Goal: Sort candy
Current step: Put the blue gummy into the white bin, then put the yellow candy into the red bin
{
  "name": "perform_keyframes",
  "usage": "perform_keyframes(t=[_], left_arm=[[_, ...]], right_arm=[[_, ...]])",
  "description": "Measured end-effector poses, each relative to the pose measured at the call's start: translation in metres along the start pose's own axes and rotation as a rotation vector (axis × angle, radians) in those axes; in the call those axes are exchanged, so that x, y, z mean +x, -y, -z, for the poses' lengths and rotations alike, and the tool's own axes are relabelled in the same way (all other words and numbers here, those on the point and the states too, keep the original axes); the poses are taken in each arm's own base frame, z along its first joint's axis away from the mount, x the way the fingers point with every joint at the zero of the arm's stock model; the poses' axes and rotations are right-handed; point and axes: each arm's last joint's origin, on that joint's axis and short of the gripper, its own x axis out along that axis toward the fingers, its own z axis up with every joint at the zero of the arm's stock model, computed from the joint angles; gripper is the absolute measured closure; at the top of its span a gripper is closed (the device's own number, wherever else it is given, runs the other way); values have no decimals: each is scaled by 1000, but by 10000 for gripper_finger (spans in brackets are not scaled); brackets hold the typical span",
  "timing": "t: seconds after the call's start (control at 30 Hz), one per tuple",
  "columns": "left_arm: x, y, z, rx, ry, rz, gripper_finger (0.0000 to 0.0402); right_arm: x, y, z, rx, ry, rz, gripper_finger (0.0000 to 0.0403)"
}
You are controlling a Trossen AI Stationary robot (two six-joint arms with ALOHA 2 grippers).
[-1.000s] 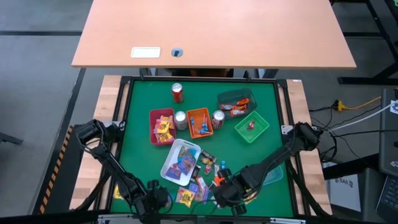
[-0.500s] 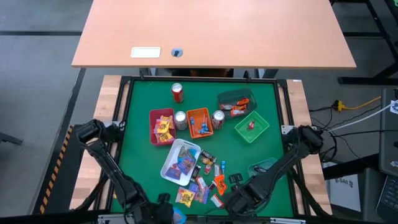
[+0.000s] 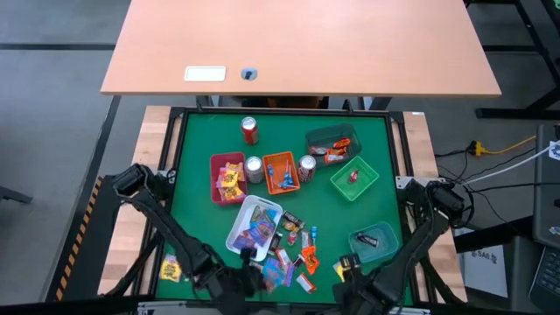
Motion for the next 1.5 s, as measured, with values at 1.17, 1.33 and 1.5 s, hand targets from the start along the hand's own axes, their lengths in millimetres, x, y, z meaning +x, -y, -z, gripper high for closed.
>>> perform_keyframes(t=[1.17,1.33,1.5], left_arm=[[15,-82,0,-49,-304,-356,292],[15,-80,0,-46,-302,-352,268],[14,-78,1,-42,-300,-345,262]], right_arm=[[61,5,36,10,25,127,246],[70,7,40,14,42,98,246],[73,8,41,15,48,83,256]])
